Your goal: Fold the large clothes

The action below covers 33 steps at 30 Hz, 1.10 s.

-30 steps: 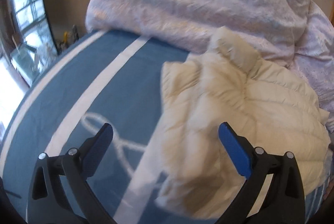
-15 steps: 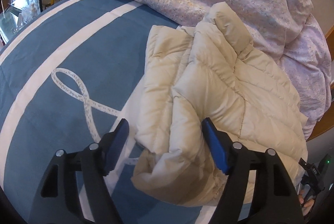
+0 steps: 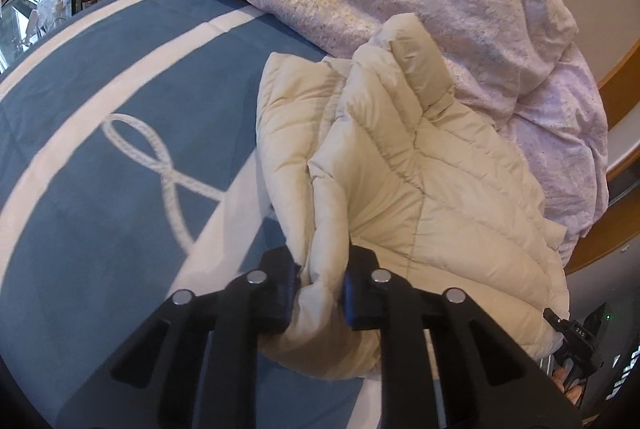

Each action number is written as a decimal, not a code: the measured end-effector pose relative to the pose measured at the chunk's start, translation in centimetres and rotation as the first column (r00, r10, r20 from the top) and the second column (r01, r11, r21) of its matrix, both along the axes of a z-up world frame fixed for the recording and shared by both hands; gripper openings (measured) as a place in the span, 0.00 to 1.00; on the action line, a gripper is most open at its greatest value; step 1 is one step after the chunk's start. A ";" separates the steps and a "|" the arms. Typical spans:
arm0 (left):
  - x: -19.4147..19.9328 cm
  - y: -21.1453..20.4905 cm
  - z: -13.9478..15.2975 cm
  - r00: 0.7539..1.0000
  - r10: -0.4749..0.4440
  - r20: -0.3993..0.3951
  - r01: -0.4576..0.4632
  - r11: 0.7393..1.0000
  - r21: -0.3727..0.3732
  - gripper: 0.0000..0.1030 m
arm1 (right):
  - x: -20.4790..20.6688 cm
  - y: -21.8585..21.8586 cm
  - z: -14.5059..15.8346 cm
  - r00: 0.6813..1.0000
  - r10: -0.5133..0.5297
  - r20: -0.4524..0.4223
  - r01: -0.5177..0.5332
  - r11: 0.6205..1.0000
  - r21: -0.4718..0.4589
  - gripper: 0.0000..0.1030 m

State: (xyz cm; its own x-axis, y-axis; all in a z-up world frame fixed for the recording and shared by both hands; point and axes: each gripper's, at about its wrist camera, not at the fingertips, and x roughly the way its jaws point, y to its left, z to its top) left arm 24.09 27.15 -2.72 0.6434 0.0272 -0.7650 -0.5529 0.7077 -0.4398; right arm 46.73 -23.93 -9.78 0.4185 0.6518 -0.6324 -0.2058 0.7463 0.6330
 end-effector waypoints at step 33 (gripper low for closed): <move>-8.8 2.9 -0.9 0.998 0.041 -0.056 -0.048 0.991 -0.124 0.81 | -12.8 11.1 10.0 0.938 0.217 0.270 -0.092 0.908 -0.409 0.60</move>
